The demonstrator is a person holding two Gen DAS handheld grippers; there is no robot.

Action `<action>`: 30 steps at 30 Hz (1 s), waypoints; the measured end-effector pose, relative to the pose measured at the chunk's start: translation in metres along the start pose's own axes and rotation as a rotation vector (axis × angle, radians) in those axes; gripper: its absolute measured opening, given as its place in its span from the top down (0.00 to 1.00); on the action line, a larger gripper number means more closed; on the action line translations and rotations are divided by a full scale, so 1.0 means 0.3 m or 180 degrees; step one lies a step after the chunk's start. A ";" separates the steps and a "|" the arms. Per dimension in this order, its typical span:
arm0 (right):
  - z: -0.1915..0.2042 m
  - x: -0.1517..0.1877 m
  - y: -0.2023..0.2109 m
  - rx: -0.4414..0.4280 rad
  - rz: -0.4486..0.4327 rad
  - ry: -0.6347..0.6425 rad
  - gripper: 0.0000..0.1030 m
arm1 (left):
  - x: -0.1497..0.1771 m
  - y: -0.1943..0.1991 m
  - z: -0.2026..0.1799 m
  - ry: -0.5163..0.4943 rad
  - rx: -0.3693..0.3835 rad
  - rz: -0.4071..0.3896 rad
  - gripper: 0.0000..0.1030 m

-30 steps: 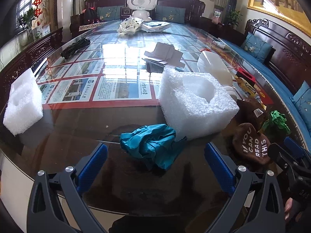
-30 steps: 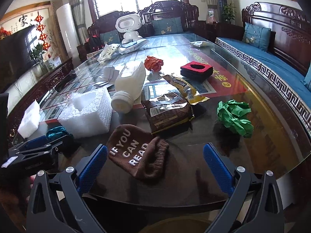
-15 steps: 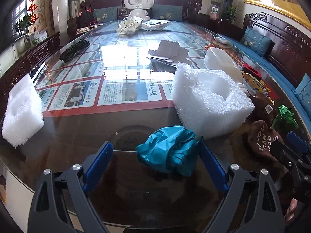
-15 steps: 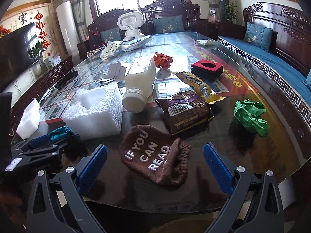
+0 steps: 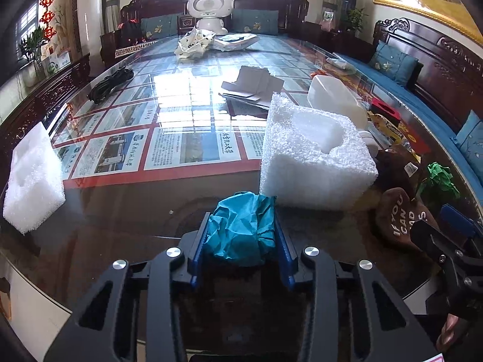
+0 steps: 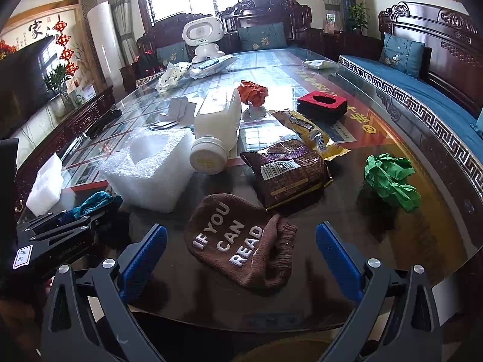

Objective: Collect trash
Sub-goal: 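Grasp the teal cloth with the left tool while the right tool grasps the brown sock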

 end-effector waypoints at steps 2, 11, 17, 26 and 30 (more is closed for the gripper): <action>-0.005 0.001 0.007 0.0001 -0.0003 -0.0001 0.08 | 0.004 0.007 -0.004 0.0010 0.0002 0.0004 0.63; -0.028 0.021 0.001 0.0030 0.0060 0.0026 0.08 | 0.037 0.062 -0.068 0.0104 0.0211 0.0056 0.63; -0.002 0.039 -0.034 0.0029 0.0139 0.0161 0.08 | 0.037 0.064 -0.086 0.0111 0.0232 0.0054 0.63; 0.001 0.051 -0.055 0.0037 0.0162 0.0306 0.27 | 0.037 0.058 -0.081 0.0111 0.0232 0.0065 0.63; 0.014 0.052 -0.048 -0.0005 0.0125 0.0382 0.46 | 0.038 0.056 -0.082 0.0129 0.0231 0.0065 0.64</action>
Point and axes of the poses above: each gripper's, at about its wrist camera, not at the fingertips, and y roughly against the way its jaws point, z to its left, x to its underside, the point moved 8 cm from there along -y, roughly the way its jaws point, and after that the axes turned 14 degrees about -z, right-handed, at the moved point
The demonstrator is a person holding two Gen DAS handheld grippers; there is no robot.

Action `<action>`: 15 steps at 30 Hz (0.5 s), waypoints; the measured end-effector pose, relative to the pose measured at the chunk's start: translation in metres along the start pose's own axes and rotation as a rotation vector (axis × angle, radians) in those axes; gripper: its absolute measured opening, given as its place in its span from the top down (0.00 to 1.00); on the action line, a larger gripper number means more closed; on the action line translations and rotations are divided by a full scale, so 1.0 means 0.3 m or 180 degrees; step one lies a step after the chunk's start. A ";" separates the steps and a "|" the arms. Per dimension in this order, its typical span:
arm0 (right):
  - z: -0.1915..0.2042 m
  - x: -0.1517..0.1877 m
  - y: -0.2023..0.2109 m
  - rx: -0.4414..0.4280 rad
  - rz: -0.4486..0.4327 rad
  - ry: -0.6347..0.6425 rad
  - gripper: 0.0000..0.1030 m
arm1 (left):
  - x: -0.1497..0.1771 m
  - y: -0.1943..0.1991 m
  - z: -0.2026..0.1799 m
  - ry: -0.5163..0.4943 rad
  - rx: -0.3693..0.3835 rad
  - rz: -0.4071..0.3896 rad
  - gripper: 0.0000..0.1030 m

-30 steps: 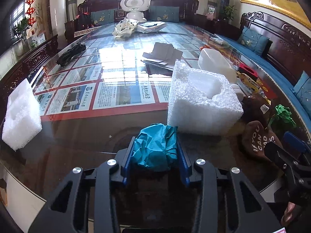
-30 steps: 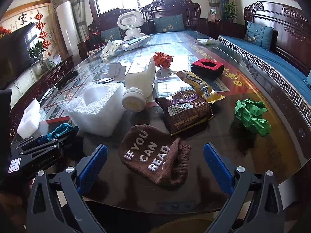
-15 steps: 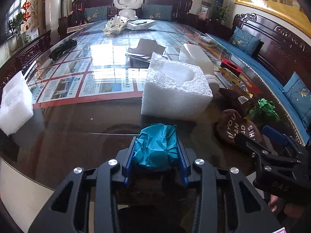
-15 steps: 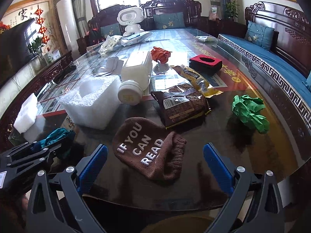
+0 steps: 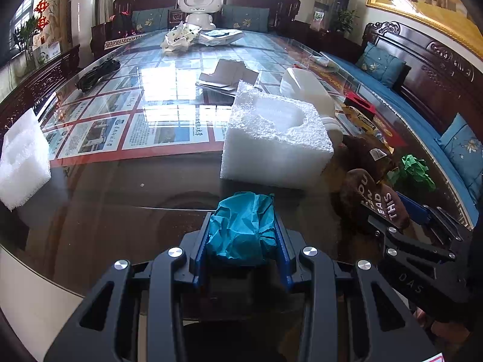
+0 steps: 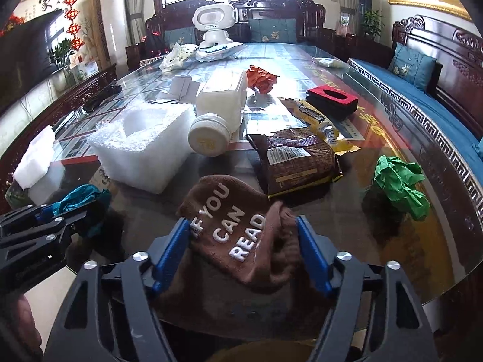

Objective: Collect trash
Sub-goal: 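Grasp the teal cloth with the left tool while the right tool grasps the brown sock, then carry the teal cloth and brown sock over the yellow bin with both tools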

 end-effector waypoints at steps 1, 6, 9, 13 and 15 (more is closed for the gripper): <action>0.002 -0.001 0.002 -0.0019 0.0002 -0.0011 0.54 | 0.000 0.000 -0.003 -0.0001 0.0002 0.0001 0.63; -0.003 -0.008 0.013 -0.0082 -0.0006 -0.0090 0.79 | 0.002 0.007 -0.007 0.0012 0.0015 0.0003 0.64; -0.013 -0.011 0.027 -0.0110 -0.0016 -0.0177 0.81 | 0.000 0.018 -0.012 0.0004 0.0013 -0.0012 0.64; -0.013 -0.008 0.058 -0.0134 -0.0041 -0.0220 0.81 | 0.000 0.039 -0.027 -0.0014 0.0024 -0.0040 0.64; -0.015 -0.012 0.080 -0.0138 -0.0077 -0.0229 0.81 | 0.004 0.051 -0.035 -0.0025 0.0041 -0.0048 0.64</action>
Point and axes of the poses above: each gripper's, at about its wrist camera, not at the fingertips, and y roughly against the way its jaws point, z to its left, x to its underside, the point moved 8 cm from there along -y, roughly the way its jaws point, and after that the axes turned 14 degrees about -z, right-handed, at the moved point
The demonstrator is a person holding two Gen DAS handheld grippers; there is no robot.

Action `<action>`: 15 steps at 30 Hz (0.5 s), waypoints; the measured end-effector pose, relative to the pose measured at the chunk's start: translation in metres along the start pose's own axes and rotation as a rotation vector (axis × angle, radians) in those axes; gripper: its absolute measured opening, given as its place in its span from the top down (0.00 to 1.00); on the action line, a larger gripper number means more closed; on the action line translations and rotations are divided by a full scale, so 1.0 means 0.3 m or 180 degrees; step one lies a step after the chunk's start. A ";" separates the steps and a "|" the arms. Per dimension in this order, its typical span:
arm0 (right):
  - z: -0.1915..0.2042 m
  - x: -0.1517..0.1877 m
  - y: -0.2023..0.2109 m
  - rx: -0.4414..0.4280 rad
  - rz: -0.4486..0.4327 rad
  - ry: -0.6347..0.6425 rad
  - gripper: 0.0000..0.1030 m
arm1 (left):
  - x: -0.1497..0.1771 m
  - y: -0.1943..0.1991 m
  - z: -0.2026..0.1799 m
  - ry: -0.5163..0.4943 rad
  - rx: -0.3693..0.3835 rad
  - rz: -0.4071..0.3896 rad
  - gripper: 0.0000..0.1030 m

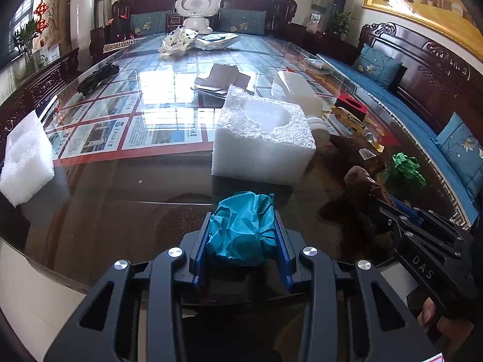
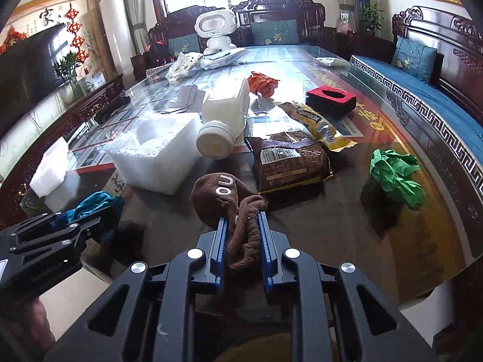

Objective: Collect trash
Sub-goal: 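Carry the teal cloth and brown sock over the yellow bin with both tools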

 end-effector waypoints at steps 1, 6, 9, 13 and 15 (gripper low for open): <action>0.001 -0.003 0.015 0.0001 -0.0026 0.0007 0.81 | 0.003 0.008 -0.008 -0.0013 0.0012 -0.0004 0.64; -0.006 -0.014 0.068 -0.0010 -0.0116 -0.0029 0.81 | 0.012 0.045 -0.042 -0.0046 0.0057 -0.0043 0.64; -0.008 -0.019 0.103 -0.0030 -0.0156 -0.0057 0.81 | 0.015 0.076 -0.058 -0.0045 0.0068 -0.0076 0.64; -0.002 -0.019 0.164 -0.0063 -0.0223 -0.0027 0.81 | 0.019 0.115 -0.083 -0.0083 0.0100 -0.0121 0.64; -0.003 -0.020 0.194 -0.0071 -0.0261 -0.0022 0.81 | 0.024 0.131 -0.099 -0.0107 0.0133 -0.0130 0.64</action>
Point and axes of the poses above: each gripper's, at about its wrist camera, not at the fingertips, and y roughly against the way its jaws point, z to its left, x to its underside, the point moved 8 cm from there along -y, roughly the way its jaws point, and after that the axes turned 14 degrees about -z, right-handed, at the moved point
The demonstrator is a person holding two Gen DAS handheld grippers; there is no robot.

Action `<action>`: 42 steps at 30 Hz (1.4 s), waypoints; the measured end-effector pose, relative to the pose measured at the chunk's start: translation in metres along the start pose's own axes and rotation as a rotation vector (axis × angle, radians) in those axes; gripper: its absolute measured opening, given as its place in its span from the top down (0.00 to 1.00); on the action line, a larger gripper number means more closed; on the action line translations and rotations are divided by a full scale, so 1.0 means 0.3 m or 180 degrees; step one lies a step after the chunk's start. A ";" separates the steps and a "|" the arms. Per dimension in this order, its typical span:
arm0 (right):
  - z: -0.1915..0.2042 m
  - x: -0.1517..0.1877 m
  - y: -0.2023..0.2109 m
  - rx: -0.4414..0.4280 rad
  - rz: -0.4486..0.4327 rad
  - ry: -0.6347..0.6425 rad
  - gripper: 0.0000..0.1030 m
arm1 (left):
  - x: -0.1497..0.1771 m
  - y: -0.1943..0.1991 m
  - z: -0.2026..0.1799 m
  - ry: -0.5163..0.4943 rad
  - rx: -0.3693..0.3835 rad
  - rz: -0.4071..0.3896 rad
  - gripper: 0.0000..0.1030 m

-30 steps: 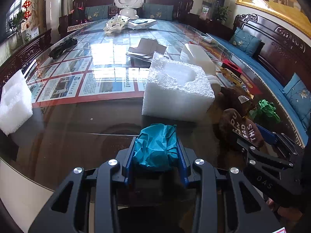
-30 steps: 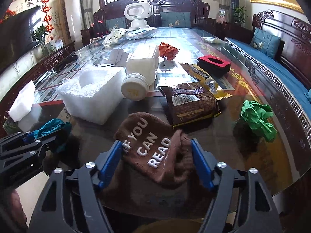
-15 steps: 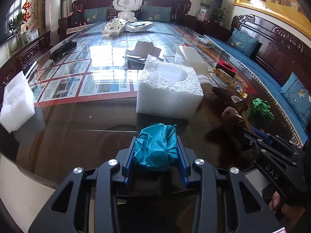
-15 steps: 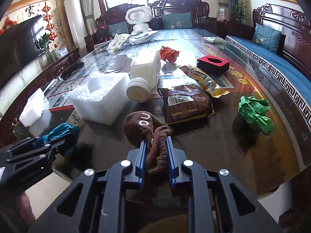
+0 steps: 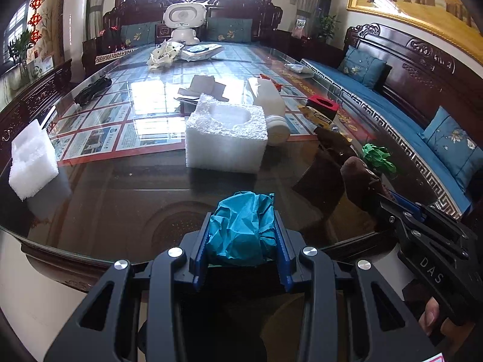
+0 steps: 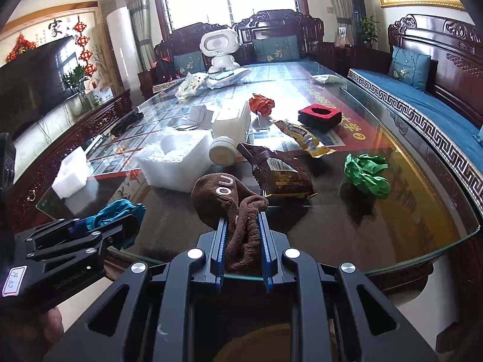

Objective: Collect trash
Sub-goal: 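Carry the teal cloth and brown sock over the yellow bin with both tools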

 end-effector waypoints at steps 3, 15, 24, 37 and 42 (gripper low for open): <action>-0.001 -0.007 0.048 -0.0001 -0.0079 0.0008 0.81 | 0.012 0.024 -0.029 -0.0052 0.0044 -0.0014 0.64; -0.032 -0.014 0.151 0.0018 -0.0167 -0.0030 0.81 | 0.060 0.087 -0.129 -0.0115 0.0241 -0.0002 0.64; -0.073 0.084 0.336 0.0146 -0.0205 0.0003 0.81 | 0.148 0.159 -0.240 -0.0262 0.0422 0.0031 0.64; -0.143 0.371 0.491 0.0455 0.0085 -0.0149 0.66 | 0.429 0.267 -0.340 -0.0501 0.0716 0.0361 0.64; -0.152 0.404 0.512 0.0511 0.0110 -0.0169 0.54 | 0.488 0.281 -0.369 -0.0575 0.0779 0.0443 0.64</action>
Point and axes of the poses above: each gripper's, at about its wrist camera, not at the fingertips, and y roughly against the way its jaws point, z to its left, x to its underside, the point moved 8 cm from there along -y, roughly the way its jaws point, and after that the axes turned 14 degrees about -z, right-handed, at the moved point
